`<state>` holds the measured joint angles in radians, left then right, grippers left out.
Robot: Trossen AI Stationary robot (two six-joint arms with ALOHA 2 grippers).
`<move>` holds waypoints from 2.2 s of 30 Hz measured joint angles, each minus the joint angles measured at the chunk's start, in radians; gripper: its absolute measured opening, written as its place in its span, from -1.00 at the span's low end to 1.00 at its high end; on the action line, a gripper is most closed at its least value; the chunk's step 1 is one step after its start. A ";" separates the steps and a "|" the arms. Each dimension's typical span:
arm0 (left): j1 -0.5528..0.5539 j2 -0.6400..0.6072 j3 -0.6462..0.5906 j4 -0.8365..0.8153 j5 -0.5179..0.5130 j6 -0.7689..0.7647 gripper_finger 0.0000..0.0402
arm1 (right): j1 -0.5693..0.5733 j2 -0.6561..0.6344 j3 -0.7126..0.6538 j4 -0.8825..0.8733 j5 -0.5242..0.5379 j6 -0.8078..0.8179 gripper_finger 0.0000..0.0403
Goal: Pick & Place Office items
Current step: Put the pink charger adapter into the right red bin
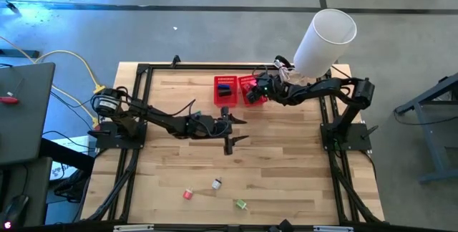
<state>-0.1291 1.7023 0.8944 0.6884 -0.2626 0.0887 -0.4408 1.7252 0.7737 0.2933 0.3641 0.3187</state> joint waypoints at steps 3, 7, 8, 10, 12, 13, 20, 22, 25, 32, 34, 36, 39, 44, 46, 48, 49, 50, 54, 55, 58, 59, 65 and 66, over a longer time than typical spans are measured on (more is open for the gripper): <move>-0.003 0.000 0.000 0.000 0.000 0.000 0.21 | 0.000 0.000 0.000 -0.002 0.002 0.011 -0.21; -0.010 0.000 0.000 0.000 0.000 0.000 0.21 | 0.000 0.000 0.000 0.003 0.003 0.026 -0.21; -0.012 0.000 0.000 0.000 0.000 0.000 0.21 | 0.000 0.000 0.000 0.010 0.003 0.026 -0.21; -0.013 0.000 0.000 0.000 0.003 0.000 0.21 | 0.000 0.001 0.000 0.025 0.002 0.026 -0.21; -0.014 0.000 0.000 0.000 0.003 0.000 0.21 | 0.000 0.001 0.000 0.037 0.002 0.027 -0.21; -0.014 0.000 0.000 0.000 0.003 0.000 0.21 | 0.000 0.001 0.000 0.039 0.000 0.029 -0.21; -0.019 0.000 0.000 0.000 0.002 0.000 0.21 | -0.002 0.001 0.000 0.033 0.026 -0.010 -0.26; -0.020 0.000 0.000 0.000 0.002 0.000 0.21 | -0.010 0.001 0.000 0.030 0.023 -0.026 -0.25; -0.020 0.000 0.000 0.000 0.002 0.001 0.21 | -0.019 0.001 0.000 0.000 0.023 -0.030 -0.24; -0.017 0.000 0.000 0.006 -0.001 0.001 0.21 | -0.021 0.001 0.000 -0.016 -0.030 -0.034 -0.25; -0.017 0.000 0.000 0.007 -0.001 0.001 0.21 | -0.020 0.001 0.000 -0.018 -0.048 -0.035 -0.22; -0.017 0.000 0.000 0.007 -0.001 0.001 0.21 | -0.020 0.001 0.000 -0.020 -0.053 -0.035 -0.22; -0.017 0.000 0.000 0.007 -0.001 0.001 0.21 | -0.020 0.001 0.000 -0.018 -0.074 -0.035 -0.24; -0.017 0.000 0.000 0.008 0.000 0.001 0.21 | -0.020 0.001 0.000 -0.017 -0.082 -0.035 -0.22; -0.017 0.000 0.000 0.007 0.000 0.001 0.21 | -0.023 0.001 0.000 -0.011 -0.083 -0.040 -0.19; -0.017 0.000 0.000 0.007 0.000 0.001 0.21 | -0.026 0.002 0.000 -0.009 -0.091 -0.060 -0.18; -0.017 0.000 0.000 0.007 0.000 0.001 0.21 | -0.027 0.008 0.000 -0.004 -0.104 -0.076 -0.18; -0.017 0.000 0.000 0.008 0.000 0.001 0.21 | -0.027 0.016 0.000 0.006 -0.108 -0.085 -0.18; -0.017 0.000 0.000 0.007 0.000 0.001 0.21 | -0.030 0.056 0.001 0.051 -0.129 -0.081 -0.17; -0.017 0.000 0.000 0.007 0.000 0.001 0.21 | -0.031 0.071 0.002 0.070 -0.139 -0.082 -0.17; -0.017 0.000 0.000 0.006 0.000 0.001 0.21 | -0.030 0.095 0.003 0.106 -0.135 -0.082 -0.17; -0.017 0.000 0.000 0.006 0.000 0.001 0.21 | -0.025 0.096 0.003 0.106 -0.125 -0.082 -0.17; -0.017 0.000 0.000 0.007 0.000 0.001 0.21 | -0.022 0.096 0.002 0.112 -0.139 -0.081 -0.17; -0.017 0.000 0.000 0.006 0.000 0.001 0.21 | -0.022 0.096 0.002 0.112 -0.140 -0.081 -0.17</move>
<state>-0.1463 1.7023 0.8944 0.6949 -0.2623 0.0898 -0.4629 1.8214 0.7753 0.4049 0.2245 0.2382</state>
